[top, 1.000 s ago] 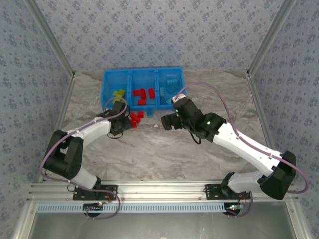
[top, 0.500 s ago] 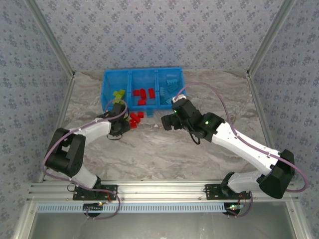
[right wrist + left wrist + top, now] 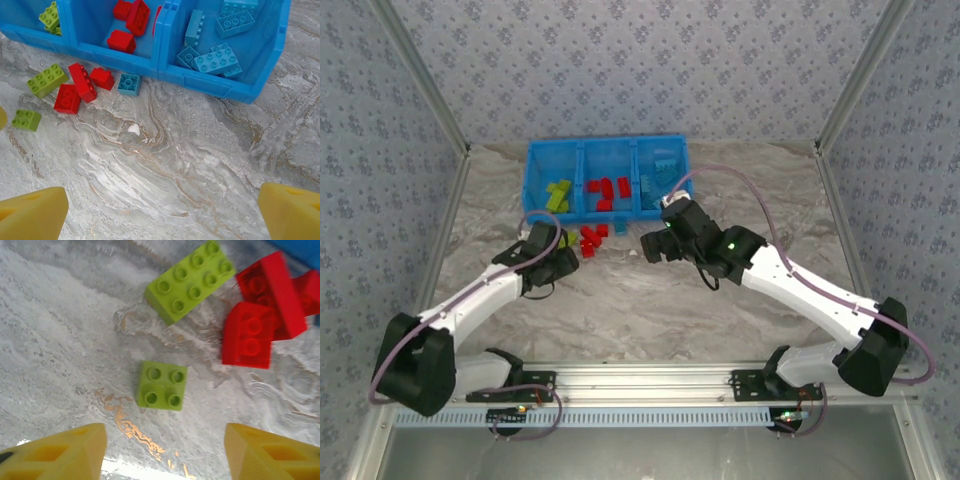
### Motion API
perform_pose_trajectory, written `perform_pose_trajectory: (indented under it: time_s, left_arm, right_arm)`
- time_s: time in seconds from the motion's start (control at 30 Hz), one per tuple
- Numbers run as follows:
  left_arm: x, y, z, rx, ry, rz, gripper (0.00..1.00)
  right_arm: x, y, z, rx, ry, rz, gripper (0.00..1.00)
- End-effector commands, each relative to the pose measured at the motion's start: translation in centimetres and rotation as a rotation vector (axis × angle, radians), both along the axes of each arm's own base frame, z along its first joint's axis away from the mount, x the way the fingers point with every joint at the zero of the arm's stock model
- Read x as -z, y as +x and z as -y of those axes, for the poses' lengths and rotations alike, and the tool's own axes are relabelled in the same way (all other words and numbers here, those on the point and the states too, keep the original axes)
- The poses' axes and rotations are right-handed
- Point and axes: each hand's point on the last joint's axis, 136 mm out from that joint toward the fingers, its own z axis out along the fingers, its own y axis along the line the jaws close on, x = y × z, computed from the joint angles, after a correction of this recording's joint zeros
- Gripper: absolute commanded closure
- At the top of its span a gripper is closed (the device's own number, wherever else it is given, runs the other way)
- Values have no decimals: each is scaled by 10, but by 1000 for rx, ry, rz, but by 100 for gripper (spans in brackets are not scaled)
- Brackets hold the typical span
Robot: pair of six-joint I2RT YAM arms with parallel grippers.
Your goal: Sort the legos into containers by color
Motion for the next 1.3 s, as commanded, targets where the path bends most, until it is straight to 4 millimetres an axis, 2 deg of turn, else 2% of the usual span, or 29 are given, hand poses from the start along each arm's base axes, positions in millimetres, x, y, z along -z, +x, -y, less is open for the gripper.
perform_pose_trajectory:
  time_s: [0.0, 0.13, 0.27, 0.47, 0.53, 0.6, 0.63, 0.73, 0.8, 0.9, 1.0, 1.13, 1.2, 1.27]
  left_arm:
    - [6, 16, 8, 50, 31, -1, 32]
    - [24, 29, 6, 55, 77, -19, 32]
    - [39, 34, 6, 55, 66, -50, 47]
    - [42, 30, 3, 50, 68, -61, 68]
    - [36, 28, 2, 52, 66, -55, 75]
    - [19, 26, 2, 50, 52, -37, 79]
    - [7, 26, 3, 52, 41, -22, 79]
    - [-49, 35, 4, 38, 14, 129, 79]
    - [-88, 53, -4, 7, 44, 250, 79]
    - [-115, 93, -16, -29, 98, 314, 80]
    - [-115, 141, -23, -58, 123, 320, 80]
    - [-100, 193, -34, -104, 138, 294, 78]
    - [-96, 212, -34, -95, 149, 297, 71]
    - [-99, 224, -32, -80, 145, 308, 55]
  right_arm:
    - [-7, 1, 0, 19, -1, 11, 0]
    - [-4, -2, 3, 23, -3, 2, 0]
    - [-1, -4, 6, 26, -11, -5, 0]
    - [3, -8, 6, 22, -17, -22, 0]
    - [2, -9, 6, 19, -15, -22, 0]
    - [0, -11, 6, 19, -12, -17, 0]
    - [-1, -11, 6, 19, -9, -16, 0]
    - [-5, -12, 6, 19, 7, -7, 0]
    - [-7, -12, 5, 18, 15, 0, 0]
    - [-7, -11, 4, 20, 16, 1, 0]
    - [-8, -12, 3, 19, 21, 0, 0]
    - [-10, -15, 7, 25, 23, 3, 0]
    - [-10, -17, 9, 28, 21, 1, 0]
    - [-10, -18, 11, 31, 13, -2, 0]
